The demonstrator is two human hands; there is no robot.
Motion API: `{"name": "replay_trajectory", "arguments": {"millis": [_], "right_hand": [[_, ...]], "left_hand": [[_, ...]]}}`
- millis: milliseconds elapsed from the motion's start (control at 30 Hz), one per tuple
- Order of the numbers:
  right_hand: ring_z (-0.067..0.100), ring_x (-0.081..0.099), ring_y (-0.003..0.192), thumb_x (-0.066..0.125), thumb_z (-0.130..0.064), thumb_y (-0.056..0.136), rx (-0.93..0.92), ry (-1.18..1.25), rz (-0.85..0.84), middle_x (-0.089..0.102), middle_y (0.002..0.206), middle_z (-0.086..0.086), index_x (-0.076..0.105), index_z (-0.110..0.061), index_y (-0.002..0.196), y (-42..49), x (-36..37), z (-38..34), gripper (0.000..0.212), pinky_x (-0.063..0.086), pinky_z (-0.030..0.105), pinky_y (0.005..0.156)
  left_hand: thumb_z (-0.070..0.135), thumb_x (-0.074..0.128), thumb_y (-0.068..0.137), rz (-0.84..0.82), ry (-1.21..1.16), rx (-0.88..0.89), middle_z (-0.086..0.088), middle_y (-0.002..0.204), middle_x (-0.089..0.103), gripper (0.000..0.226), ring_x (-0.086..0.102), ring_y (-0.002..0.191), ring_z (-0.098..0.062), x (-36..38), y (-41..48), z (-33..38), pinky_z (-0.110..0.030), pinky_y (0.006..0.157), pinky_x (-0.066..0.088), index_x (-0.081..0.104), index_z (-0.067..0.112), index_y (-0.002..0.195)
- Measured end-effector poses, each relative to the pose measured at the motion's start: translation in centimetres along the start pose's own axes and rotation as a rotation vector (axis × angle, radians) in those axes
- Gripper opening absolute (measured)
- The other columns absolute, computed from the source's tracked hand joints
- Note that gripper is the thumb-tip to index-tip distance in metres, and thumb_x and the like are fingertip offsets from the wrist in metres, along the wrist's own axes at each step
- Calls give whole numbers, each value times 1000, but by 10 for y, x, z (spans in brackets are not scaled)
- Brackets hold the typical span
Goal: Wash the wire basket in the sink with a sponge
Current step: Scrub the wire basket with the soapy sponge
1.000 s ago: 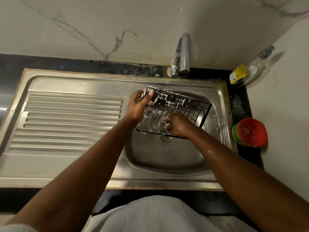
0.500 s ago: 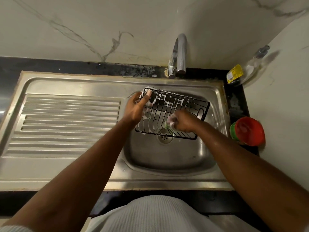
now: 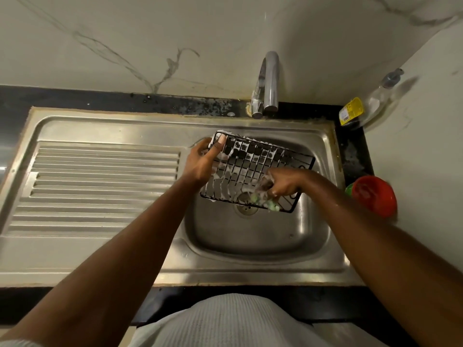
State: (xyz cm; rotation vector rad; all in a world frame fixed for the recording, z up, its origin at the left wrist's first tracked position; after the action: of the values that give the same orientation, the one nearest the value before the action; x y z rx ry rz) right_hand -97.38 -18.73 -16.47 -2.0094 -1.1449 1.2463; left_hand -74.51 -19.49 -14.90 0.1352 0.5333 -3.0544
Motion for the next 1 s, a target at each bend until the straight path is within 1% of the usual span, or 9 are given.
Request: {"name": "replay_trajectory", "arguments": {"millis": [133, 267, 333, 400, 500, 600, 733, 900, 1000], "right_hand": [[21, 68, 102, 72, -9, 93, -29, -131, 378, 71, 120, 8, 70, -9, 118, 12, -3, 8, 25, 55, 31, 85], [28, 71, 104, 69, -4, 90, -58, -216, 424, 72, 118, 11, 74, -11, 113, 25, 15, 11, 24, 51, 27, 81], [27, 68, 106, 70, -10, 92, -23, -201, 389, 70, 120, 10, 70, -10, 117, 19, 10, 5, 25, 50, 27, 85], [20, 66, 98, 72, -15, 93, 39, -178, 186, 70, 116, 3, 66, -10, 122, 11, 9, 0, 30, 54, 31, 83], [19, 71, 99, 73, -10, 92, 37, -102, -128, 73, 117, 6, 70, -9, 123, -7, 6, -8, 31, 61, 34, 85], [19, 71, 100, 70, -7, 94, -89, 261, 9, 72, 115, 3, 69, -12, 122, -8, 0, -19, 28, 60, 29, 81], [11, 70, 96, 70, -9, 95, -106, 162, 407, 73, 119, 2, 73, -11, 117, 9, 16, -36, 23, 59, 28, 80], [14, 68, 106, 73, -13, 92, -121, 79, 216, 72, 120, 1, 72, -9, 120, 10, 35, -36, 28, 55, 29, 93], [13, 69, 101, 73, -19, 93, -143, 111, 75, 72, 119, 1, 70, -12, 126, -3, 22, -21, 33, 57, 26, 85]], "left_hand": [[63, 59, 97, 10, -34, 6, -7, 110, 76, 52, 74, 101, -32, 2, 0, 8, -44, 77, 64, 67, 21, 127], [71, 62, 90, -18, -65, 3, -13, 106, 77, 59, 73, 100, -42, -1, 1, 11, -63, 83, 61, 70, 23, 122], [73, 61, 90, -13, -84, -31, -17, 104, 77, 61, 72, 96, -45, -4, 0, 5, -51, 75, 59, 69, 21, 120], [71, 60, 92, -11, -78, -36, -16, 105, 77, 58, 75, 90, -36, -6, -2, -1, -41, 73, 57, 68, 21, 118], [81, 65, 81, -13, -48, -18, -11, 112, 76, 74, 75, 99, -30, -4, -3, -3, -45, 77, 61, 66, 22, 127], [85, 63, 80, 7, 0, -33, -9, 116, 75, 76, 74, 104, -31, -2, 1, 0, -51, 88, 61, 66, 25, 127], [76, 61, 88, -57, -31, -5, -19, 103, 76, 68, 74, 92, -43, 7, -1, 6, -61, 78, 60, 67, 15, 118], [83, 63, 82, -26, 85, 36, -3, 117, 75, 70, 73, 105, -26, 3, -1, -2, -59, 89, 61, 69, 26, 124], [83, 63, 81, 8, 70, 24, 0, 121, 74, 70, 73, 106, -19, -2, -4, -4, -49, 88, 62, 68, 32, 128]]}}
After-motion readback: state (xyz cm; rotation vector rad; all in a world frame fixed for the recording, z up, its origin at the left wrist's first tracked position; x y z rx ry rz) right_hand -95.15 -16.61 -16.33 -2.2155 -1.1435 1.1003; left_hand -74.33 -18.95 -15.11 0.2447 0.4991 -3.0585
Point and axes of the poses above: each hand's wrist, its own y-axis towards the middle knuckle, its own x-axis out of the palm, z = x × y, the point moved 6 cm from there along y, towards the middle knuckle
